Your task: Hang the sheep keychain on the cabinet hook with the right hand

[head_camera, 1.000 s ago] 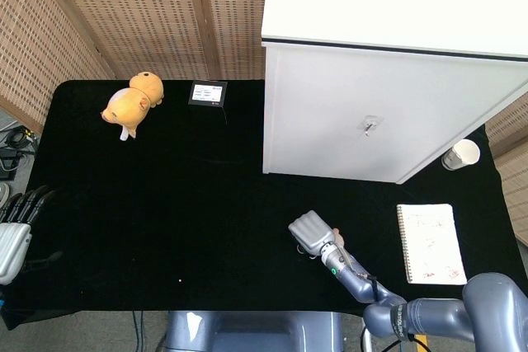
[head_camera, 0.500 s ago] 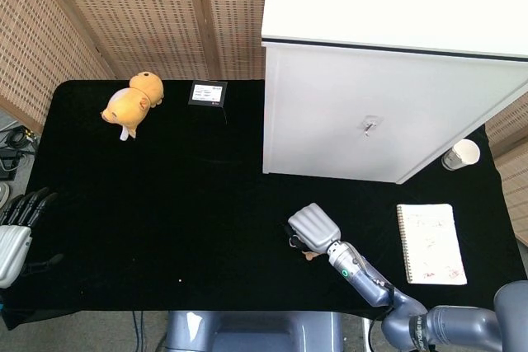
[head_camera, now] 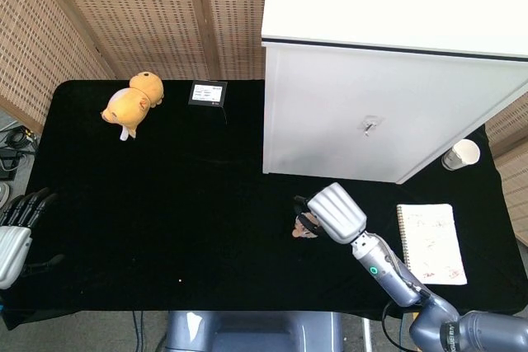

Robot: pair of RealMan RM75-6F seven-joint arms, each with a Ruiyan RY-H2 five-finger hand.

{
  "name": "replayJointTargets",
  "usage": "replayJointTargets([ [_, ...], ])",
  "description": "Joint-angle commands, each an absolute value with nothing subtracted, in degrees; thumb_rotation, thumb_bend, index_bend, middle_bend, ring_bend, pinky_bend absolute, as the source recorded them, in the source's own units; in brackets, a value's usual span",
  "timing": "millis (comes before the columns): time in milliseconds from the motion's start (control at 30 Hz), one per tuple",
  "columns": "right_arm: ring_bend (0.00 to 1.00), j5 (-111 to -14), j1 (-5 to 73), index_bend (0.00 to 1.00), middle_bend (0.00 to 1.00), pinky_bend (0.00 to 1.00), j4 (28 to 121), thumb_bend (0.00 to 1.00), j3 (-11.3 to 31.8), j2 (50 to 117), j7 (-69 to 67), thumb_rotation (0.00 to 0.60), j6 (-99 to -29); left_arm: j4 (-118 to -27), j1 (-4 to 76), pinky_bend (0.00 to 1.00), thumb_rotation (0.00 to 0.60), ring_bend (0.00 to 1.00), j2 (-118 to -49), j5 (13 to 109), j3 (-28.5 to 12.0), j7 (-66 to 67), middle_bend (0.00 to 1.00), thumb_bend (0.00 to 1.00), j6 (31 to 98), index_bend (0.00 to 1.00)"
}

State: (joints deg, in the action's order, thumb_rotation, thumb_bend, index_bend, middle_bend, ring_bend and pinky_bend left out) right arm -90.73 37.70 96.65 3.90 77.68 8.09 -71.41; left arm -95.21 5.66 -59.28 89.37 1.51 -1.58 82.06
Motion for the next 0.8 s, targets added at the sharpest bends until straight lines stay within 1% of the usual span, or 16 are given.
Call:
replayJointTargets([
  [33, 0.92, -91.96, 37.19, 0.74, 0.94, 1.00, 97.34, 0.60, 4.97, 75.68, 8.46, 0.600, -72.66, -95.12, 5.75, 0.00, 0.600, 0.00, -59.39, 89.13, 1.38, -1.35, 0.00, 0.00, 81.91, 0.00],
  [467, 0.92, -97.57, 35.10, 0.75, 0.94, 1.00, 98.88, 0.61, 9.20, 66.99, 12.51, 0.600, -80.30, -95.14, 5.80, 0.00, 0.600, 0.00, -59.68, 88.74, 1.17, -0.69, 0.00, 0.00, 81.85, 0.00],
  [567, 0.92, -98.56, 34.52, 0.75, 0.94, 1.00, 98.69, 0.61, 10.76, 64.96, 13.96, 0.600, -82.53, -95.18, 5.79, 0.00, 0.600, 0.00, -59.69, 88.70, 1.13, -0.64, 0.00, 0.00, 81.90, 0.00],
  [700, 0.92, -100.09, 34.21, 0.75, 0.95, 1.00, 96.76, 0.61, 12.81, 63.94, 18.25, 0.600, -85.08, -95.22, 5.76, 0.00, 0.600, 0.00, -59.74, 88.68, 1.15, -0.51, 0.00, 0.00, 81.91, 0.00],
  [800, 0.92, -99.93, 34.18, 0.75, 0.95, 1.00, 95.88, 0.61, 13.66, 63.78, 20.45, 0.600, -85.34, -95.28, 5.78, 0.00, 0.600, 0.00, -59.79, 88.70, 1.19, -0.32, 0.00, 0.00, 81.85, 0.00],
])
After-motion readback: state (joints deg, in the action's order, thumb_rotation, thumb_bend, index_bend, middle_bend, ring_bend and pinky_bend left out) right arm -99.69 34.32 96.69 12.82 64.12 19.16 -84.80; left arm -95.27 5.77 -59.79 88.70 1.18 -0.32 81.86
